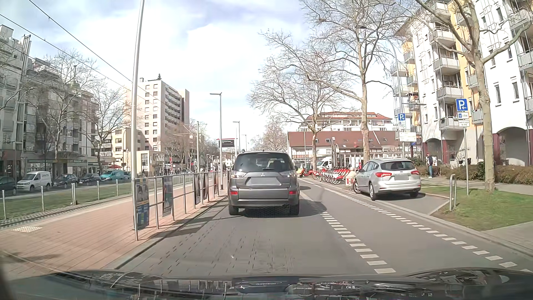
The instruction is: Follow the waypoints while adhering to traffic rules and regulations
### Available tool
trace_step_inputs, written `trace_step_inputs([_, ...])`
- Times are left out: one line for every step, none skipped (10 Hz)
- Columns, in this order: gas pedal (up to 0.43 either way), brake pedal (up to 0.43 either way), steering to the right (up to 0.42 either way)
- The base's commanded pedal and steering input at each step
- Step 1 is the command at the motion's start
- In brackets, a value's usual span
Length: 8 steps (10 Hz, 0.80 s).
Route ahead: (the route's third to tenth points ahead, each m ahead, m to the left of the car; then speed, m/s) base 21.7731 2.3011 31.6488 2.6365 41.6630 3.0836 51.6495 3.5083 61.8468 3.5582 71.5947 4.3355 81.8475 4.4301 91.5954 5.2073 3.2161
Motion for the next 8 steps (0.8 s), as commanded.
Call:
trace_step_inputs([0.0,0.0,-0.008])
trace_step_inputs([0.0,0.0,-0.008])
trace_step_inputs([0.0,0.0,-0.007])
trace_step_inputs([0.0,0.0,-0.005])
trace_step_inputs([0.0,0.0,-0.005])
trace_step_inputs([0.0,0.0,-0.005])
trace_step_inputs([0.0,0.0,-0.005])
trace_step_inputs([0.0,0.0,-0.005])
